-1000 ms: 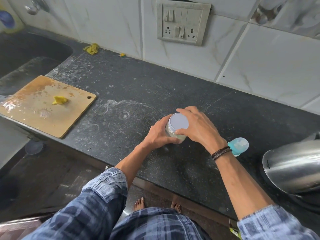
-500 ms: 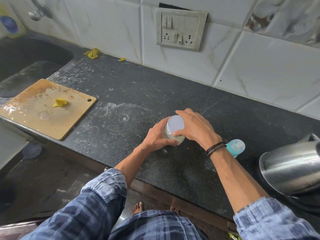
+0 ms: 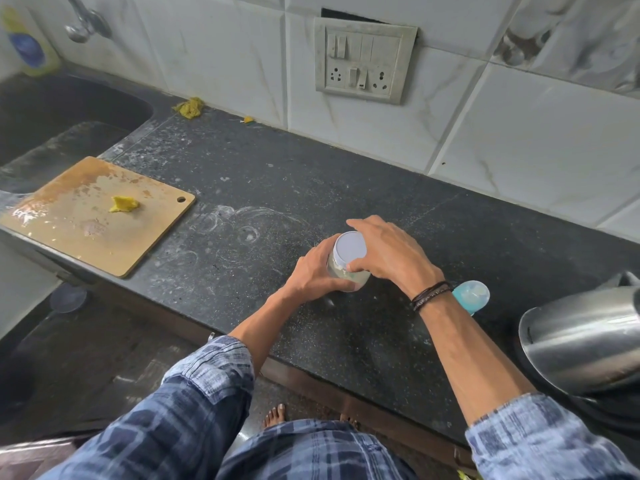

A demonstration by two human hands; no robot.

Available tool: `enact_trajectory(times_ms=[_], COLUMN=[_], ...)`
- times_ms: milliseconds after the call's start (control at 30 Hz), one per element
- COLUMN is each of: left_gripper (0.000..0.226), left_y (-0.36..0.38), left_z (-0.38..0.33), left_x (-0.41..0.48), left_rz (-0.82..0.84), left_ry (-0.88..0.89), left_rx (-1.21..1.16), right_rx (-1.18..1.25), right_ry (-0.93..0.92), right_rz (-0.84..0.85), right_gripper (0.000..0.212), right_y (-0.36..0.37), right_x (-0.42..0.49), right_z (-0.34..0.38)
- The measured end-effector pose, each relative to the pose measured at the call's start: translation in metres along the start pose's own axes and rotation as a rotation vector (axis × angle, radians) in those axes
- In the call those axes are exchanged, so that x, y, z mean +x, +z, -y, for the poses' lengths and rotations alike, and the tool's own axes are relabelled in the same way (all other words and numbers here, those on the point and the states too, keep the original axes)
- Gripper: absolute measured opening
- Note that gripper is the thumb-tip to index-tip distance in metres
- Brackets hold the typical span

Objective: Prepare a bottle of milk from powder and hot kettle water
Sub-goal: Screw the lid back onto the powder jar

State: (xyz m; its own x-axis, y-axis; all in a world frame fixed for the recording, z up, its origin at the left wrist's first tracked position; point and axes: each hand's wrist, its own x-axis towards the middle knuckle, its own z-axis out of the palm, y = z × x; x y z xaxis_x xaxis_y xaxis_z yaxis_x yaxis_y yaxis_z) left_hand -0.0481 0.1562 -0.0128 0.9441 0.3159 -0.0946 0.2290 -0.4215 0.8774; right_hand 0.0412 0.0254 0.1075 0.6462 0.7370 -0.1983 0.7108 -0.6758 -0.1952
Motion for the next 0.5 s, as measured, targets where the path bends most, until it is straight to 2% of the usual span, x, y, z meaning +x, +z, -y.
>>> enact_trajectory(times_ms=[67, 167, 367, 500], left_gripper=[0.106, 0.105, 0.104, 0.106], left_y=[0.000, -0.001, 0.001, 0.001], left_z=[0.000, -0.002, -0.002, 0.000], left_x=[0.000, 0.000, -0.001, -0.001], left_rz=[0.001, -0.004, 0.002, 0.001], left_ry=[-0.006, -0.010, -0.002, -0.003], left_rx=[-0.007, 0.000, -0.011, -0.030], right_rx=[0.001, -0.023, -0.012, -0.023], right_ry=[-0.019, -0.012, 0.101, 0.110], right_rz=[0.042, 0.013, -0.019, -0.047], right_gripper=[0.090, 0.086, 0.082, 0.091], right_y=[0.002, 0.006, -0.001, -0.004], right_x=[0.001, -0.001, -0.002, -0.004], right_z=[0.002, 0.003, -0.003, -0.007])
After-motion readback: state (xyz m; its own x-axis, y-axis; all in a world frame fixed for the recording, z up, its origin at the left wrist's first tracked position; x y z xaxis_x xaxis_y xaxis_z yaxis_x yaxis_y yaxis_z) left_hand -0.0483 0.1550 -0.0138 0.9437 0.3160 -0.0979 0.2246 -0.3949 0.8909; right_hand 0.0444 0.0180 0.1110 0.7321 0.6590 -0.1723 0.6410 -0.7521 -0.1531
